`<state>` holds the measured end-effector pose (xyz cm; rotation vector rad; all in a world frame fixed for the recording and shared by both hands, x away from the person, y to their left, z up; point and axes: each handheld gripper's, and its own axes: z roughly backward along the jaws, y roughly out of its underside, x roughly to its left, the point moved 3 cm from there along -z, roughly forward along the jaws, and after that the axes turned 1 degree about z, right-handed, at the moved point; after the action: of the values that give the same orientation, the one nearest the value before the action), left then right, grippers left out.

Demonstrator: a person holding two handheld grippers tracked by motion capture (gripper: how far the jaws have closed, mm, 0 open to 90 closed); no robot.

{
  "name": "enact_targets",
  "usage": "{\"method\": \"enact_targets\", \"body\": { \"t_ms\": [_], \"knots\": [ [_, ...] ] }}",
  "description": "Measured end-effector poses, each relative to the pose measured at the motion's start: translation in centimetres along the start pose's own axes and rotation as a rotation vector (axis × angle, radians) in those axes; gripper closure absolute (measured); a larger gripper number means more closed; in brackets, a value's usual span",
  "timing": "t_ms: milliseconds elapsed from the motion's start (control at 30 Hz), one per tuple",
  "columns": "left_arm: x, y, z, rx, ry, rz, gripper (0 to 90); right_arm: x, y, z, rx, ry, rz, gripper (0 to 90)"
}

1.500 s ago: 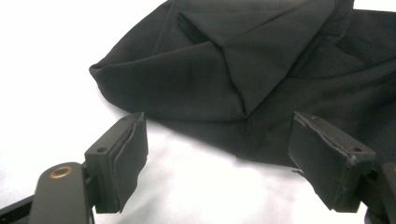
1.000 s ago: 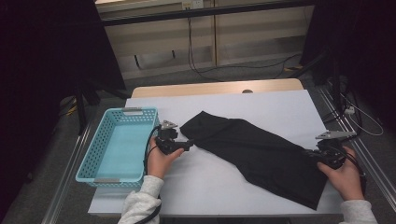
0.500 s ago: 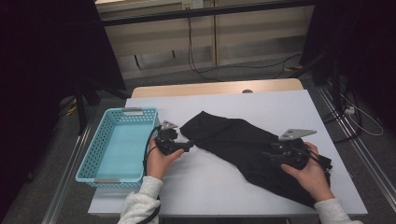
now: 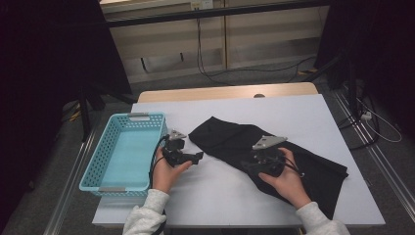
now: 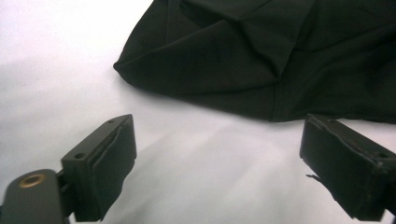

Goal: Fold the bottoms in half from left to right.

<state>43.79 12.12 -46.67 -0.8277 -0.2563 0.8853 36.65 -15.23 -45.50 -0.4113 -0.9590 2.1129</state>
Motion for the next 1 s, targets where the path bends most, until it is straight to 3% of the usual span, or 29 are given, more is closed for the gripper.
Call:
{"method": "enact_targets", "body": {
  "t_ms": [133, 300, 533, 633, 700, 767, 867, 900, 1000],
  "knots": [
    [0.0, 0.2, 0.3, -0.003, -0.006, 0.002, 9.2, 2.2, -0.9, -1.9, 0.012, -0.038, 0.051, 46.3],
    [0.0, 0.2, 0.8, -0.015, 0.001, 0.008, 8.5, 3.4, -0.9, -4.1, 0.06, -0.018, 0.113, 46.5],
    [0.0, 0.1, 1.1, -0.032, -0.001, 0.019, 8.5, 2.6, -0.8, -4.5, 0.038, 0.031, 0.058, 63.0],
    [-0.1, 0.0, 1.1, -0.032, 0.007, 0.015, 8.6, 2.4, -0.8, -4.6, 0.029, 0.049, 0.056, 68.5],
    [-0.1, 0.0, 1.1, -0.036, 0.011, 0.015, 8.6, 2.3, -0.9, -4.7, 0.025, 0.042, 0.059, 79.6],
    [-0.2, 0.0, 1.0, -0.036, 0.014, 0.018, 8.8, 2.2, -0.9, -4.7, 0.023, 0.039, 0.057, 83.2],
    [-0.2, -0.1, 1.0, -0.034, 0.015, 0.012, 9.1, 2.0, -0.9, -4.7, 0.021, 0.021, 0.036, 85.2],
    [-0.3, -0.1, 1.0, -0.034, 0.019, 0.007, 9.3, 1.9, -0.8, -4.6, 0.02, -0.005, 0.009, 86.1],
    [-0.3, -0.3, 1.2, -0.044, 0.025, 0.003, 9.9, 2.3, -0.8, -4.3, 0.031, -0.041, 0.013, 86.5]
  ]
}}
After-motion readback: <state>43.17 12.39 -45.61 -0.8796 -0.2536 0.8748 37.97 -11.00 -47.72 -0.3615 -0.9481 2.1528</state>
